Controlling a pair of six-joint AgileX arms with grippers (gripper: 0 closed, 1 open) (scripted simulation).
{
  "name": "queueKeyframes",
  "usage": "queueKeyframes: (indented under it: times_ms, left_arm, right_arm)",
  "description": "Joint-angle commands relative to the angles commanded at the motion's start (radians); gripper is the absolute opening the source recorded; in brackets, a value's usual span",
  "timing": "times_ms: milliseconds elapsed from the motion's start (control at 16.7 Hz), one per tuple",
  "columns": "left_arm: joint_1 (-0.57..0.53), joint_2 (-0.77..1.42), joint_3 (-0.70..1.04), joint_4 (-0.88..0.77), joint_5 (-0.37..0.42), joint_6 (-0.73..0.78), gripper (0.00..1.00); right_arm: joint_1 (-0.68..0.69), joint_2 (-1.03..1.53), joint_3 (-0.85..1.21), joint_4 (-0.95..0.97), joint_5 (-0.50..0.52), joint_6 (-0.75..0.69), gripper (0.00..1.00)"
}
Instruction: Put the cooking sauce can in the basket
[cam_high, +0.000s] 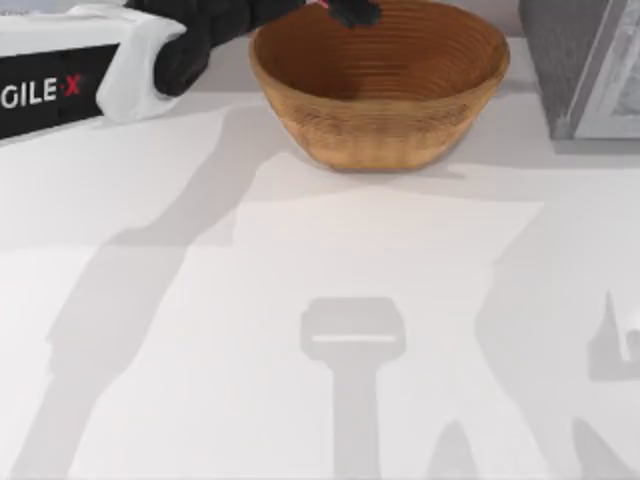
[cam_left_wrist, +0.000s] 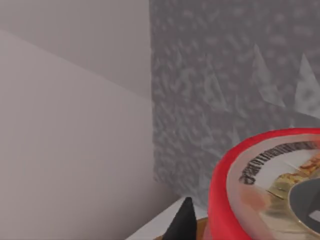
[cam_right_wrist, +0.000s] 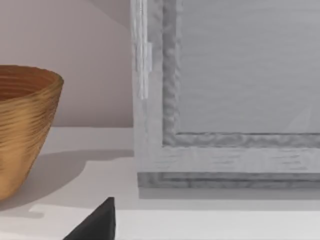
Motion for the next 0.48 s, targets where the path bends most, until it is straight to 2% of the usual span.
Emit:
queueKeyframes:
  times_ms: [480]
  left_arm:
    - [-0.027, 0.161, 0.169, -0.009, -0.027, -0.007, 0.0]
  right_arm:
    - [0.0, 0.0, 0.0, 0.0, 0.0, 0.0, 1.0]
